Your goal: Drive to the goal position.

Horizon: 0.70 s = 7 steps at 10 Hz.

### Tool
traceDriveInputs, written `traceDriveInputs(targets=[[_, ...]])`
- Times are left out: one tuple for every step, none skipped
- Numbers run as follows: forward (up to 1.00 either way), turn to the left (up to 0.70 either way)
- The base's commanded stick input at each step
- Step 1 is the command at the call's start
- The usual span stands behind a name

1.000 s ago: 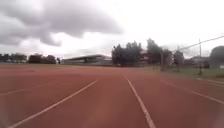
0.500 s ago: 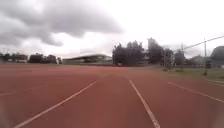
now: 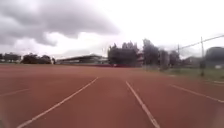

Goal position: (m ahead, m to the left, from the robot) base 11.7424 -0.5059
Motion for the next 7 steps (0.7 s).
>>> traceDriveInputs(targets=[[0.70,0.00],[0.70,0.00],[0.70,0.00],[0.70,0.00],[0.70,0.00],[0.70,0.00],[0.70,0.00]])
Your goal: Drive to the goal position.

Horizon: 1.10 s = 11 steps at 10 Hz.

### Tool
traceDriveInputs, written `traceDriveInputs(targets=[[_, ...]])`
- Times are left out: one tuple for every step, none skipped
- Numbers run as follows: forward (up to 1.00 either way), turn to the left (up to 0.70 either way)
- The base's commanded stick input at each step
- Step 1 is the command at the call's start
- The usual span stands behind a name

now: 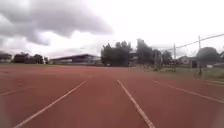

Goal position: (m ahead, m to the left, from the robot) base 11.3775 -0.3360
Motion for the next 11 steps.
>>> traceDriveInputs(targets=[[0.70,0.00],[0.70,0.00],[0.70,0.00],[0.70,0.00],[0.70,0.00],[0.70,0.00],[0.70,0.00],[0.70,0.00],[0.70,0.00],[0.70,0.00],[0.70,0.00]])
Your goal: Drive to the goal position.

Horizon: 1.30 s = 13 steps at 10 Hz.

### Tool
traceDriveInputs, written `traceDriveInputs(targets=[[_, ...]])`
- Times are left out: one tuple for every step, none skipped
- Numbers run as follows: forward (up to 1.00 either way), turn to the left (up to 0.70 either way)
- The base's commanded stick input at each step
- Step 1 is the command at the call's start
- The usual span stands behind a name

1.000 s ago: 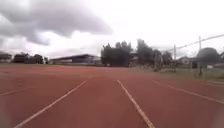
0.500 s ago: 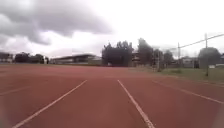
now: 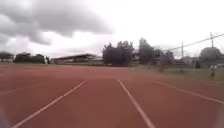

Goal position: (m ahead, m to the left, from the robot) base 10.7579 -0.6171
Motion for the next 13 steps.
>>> traceDriveInputs(targets=[[0.70,0.00],[0.70,0.00],[0.70,0.00],[0.70,0.00],[0.70,0.00],[0.70,0.00],[0.70,0.00],[0.70,0.00],[0.70,0.00],[0.70,0.00],[0.70,0.00],[0.70,0.00],[0.70,0.00]])
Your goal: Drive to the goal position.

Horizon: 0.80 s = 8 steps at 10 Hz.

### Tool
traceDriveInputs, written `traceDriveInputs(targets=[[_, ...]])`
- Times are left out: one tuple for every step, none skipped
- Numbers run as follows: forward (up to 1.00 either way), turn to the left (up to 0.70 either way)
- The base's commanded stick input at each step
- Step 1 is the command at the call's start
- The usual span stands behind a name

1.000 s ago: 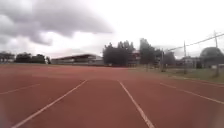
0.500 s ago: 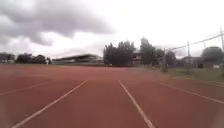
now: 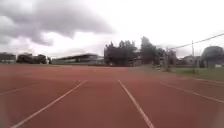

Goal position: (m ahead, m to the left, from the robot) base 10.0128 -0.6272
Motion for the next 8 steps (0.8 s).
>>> traceDriveInputs(targets=[[0.70,0.00],[0.70,0.00],[0.70,0.00],[0.70,0.00],[0.70,0.00],[0.70,0.00],[0.70,0.00],[0.70,0.00]])
